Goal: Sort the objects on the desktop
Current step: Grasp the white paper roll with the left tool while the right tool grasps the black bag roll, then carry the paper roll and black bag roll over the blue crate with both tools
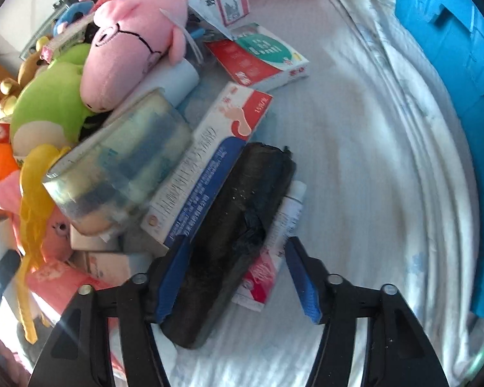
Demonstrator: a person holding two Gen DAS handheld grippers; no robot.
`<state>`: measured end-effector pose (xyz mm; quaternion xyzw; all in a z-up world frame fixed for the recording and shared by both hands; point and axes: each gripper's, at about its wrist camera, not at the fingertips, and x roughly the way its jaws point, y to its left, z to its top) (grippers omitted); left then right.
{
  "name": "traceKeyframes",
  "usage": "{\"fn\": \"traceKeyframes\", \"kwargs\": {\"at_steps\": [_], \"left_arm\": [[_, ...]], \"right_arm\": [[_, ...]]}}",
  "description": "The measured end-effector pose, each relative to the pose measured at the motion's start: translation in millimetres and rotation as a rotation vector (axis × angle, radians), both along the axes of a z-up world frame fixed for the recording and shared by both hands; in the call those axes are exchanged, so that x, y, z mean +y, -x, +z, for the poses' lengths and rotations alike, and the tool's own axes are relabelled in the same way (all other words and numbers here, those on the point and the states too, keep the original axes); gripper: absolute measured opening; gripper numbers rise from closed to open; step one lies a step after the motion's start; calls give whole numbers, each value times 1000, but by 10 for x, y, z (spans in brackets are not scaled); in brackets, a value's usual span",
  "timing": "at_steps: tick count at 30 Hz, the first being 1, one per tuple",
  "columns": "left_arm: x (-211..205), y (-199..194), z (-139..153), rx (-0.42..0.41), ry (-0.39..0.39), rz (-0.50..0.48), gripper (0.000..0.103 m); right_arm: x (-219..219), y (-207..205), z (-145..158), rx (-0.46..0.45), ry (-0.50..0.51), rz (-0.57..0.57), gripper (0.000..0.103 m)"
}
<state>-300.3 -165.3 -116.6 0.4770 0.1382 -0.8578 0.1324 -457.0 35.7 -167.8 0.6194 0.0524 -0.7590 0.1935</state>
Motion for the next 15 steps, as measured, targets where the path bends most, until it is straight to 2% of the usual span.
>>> {"fn": "traceKeyframes", "kwargs": {"at_steps": [4,7,9,11,15], "left_arm": [[13,25,-18,-3,10,1,47],[35,30,-18,-4,28,1,47],[58,10,2,-1,40,-2,46],[81,-29,51,11,52,2,46],[139,-103,200,44,66,5,46]], "right_arm": [[10,-107,-29,4,-50,26,50],[-128,-73,-43,67,-99,49,52],[-188,-75,-47,93,-124,65,46],[-200,-109,-32,94,-115,78,38],[-110,-275,8,89,-71,79,37]]}}
